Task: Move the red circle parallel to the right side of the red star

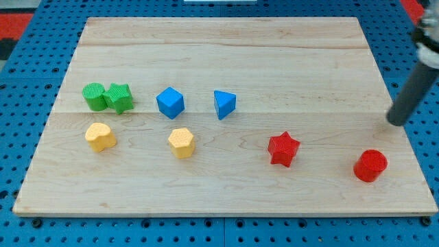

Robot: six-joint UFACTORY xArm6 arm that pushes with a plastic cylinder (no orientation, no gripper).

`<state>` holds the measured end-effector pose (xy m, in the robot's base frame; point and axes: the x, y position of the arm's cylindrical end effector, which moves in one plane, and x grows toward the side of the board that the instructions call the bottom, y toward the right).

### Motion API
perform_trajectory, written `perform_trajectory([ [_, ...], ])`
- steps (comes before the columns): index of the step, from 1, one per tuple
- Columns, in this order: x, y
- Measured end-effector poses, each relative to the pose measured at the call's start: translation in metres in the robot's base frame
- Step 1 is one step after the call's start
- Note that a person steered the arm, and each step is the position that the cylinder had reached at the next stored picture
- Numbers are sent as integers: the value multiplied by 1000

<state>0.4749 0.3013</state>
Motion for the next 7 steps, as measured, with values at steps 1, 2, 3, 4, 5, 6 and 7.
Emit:
perform_trajectory([
  [1,21,20],
  [2,59,20],
  [3,67,-21],
  [4,109,-32],
  [5,113,-39],
  [6,93,-63],
  [7,101,-68],
])
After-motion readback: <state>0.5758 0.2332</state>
